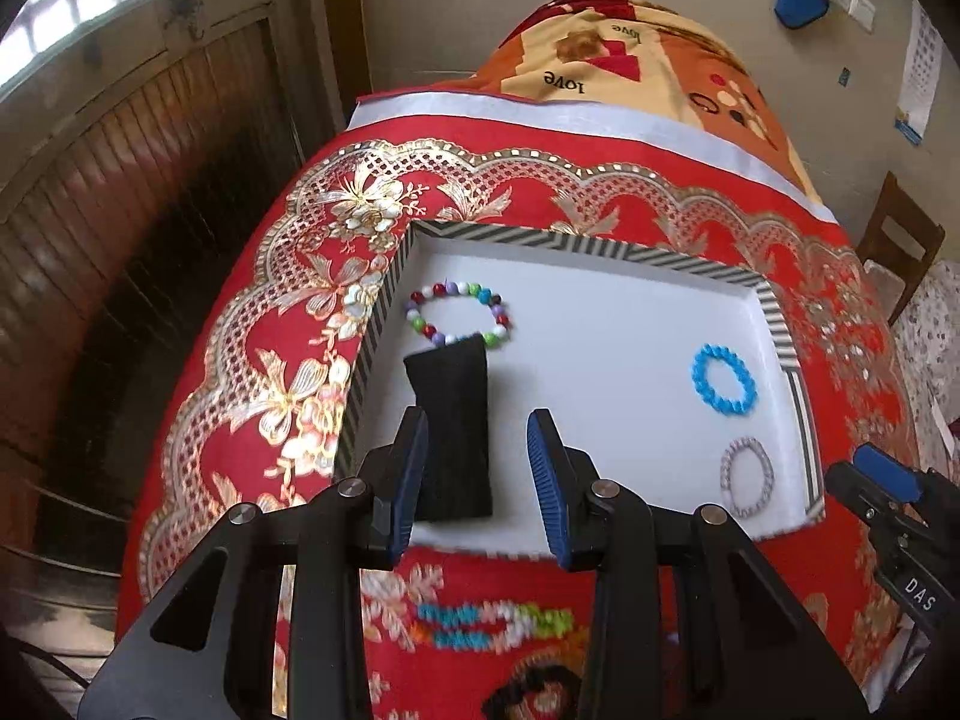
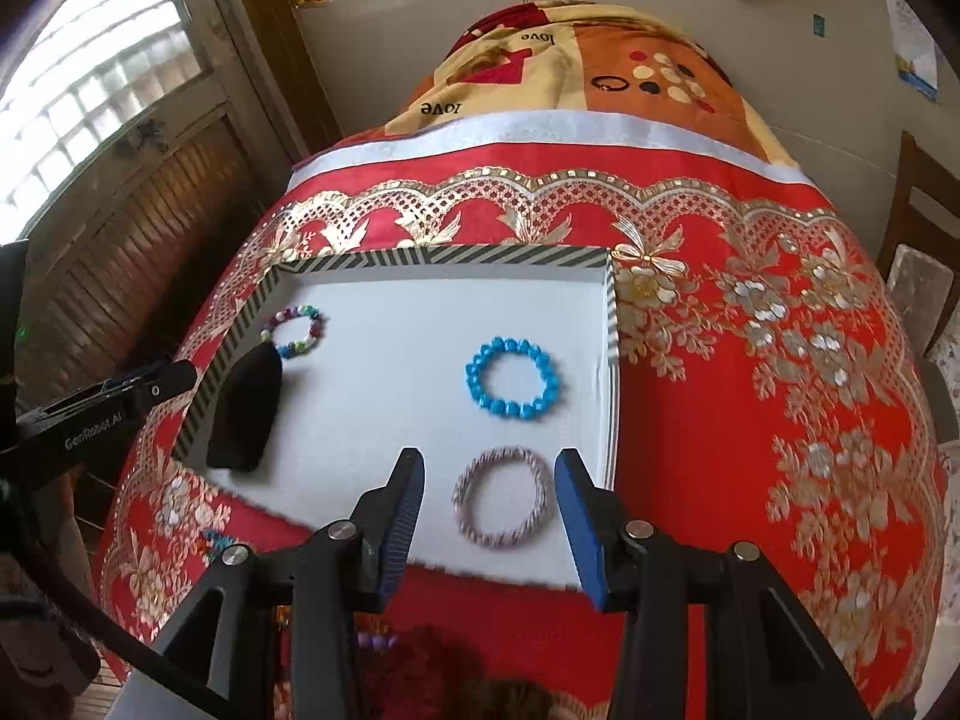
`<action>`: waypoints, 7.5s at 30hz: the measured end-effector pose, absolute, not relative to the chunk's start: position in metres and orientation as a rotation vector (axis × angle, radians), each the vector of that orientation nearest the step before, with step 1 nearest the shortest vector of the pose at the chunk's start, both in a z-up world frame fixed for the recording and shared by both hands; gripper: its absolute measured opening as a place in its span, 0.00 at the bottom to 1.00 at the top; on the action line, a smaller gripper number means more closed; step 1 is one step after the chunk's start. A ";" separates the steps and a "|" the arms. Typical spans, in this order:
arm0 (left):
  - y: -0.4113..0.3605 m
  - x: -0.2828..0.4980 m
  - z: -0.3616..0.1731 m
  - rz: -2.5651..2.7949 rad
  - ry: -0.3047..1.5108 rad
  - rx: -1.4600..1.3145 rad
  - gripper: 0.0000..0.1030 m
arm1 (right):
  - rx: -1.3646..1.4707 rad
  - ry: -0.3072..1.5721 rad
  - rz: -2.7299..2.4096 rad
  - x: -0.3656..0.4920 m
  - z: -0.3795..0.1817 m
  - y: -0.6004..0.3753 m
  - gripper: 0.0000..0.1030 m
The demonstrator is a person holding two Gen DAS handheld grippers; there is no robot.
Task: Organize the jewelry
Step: 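Withdraw both tools from the tray toward the bows and scrunchies, then grasp the black scrunchie with the left tool while the right tool grasps the red satin bow, then carry the black scrunchie over the tray with the left tool while the right tool carries the red bow, then lower the scrunchie into the tray and open the left tool while the right tool releases the bow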
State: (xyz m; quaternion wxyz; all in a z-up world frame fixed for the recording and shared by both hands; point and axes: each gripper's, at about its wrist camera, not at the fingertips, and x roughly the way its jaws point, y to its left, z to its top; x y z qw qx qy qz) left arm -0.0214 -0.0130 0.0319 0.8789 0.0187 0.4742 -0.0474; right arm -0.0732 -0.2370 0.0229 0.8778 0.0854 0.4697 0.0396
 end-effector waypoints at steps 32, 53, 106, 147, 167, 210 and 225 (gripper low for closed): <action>-0.015 -0.144 0.041 -0.093 0.951 0.056 0.33 | 0.152 0.961 0.079 -0.195 0.038 -0.232 0.54; -0.019 -0.151 0.033 -0.083 0.980 0.062 0.33 | 0.146 0.981 0.090 -0.205 0.032 -0.236 0.55; -0.003 -0.106 -0.064 -0.167 1.234 0.060 0.20 | 0.337 1.240 0.362 -0.157 -0.041 -0.185 0.50; 0.006 -0.098 0.029 -0.267 1.098 -0.034 0.06 | 0.333 0.948 0.279 -0.150 0.042 -0.229 0.16; -0.043 -0.005 0.050 -0.288 1.024 0.069 0.06 | 0.290 0.949 0.235 -0.080 0.051 -0.241 0.16; -0.036 0.142 -0.050 -0.192 1.235 -0.045 0.25 | 0.371 1.137 0.229 0.115 -0.060 -0.227 0.25; -0.036 0.117 -0.022 -0.175 1.173 -0.025 0.34 | 0.396 1.071 0.227 0.083 -0.028 -0.241 0.47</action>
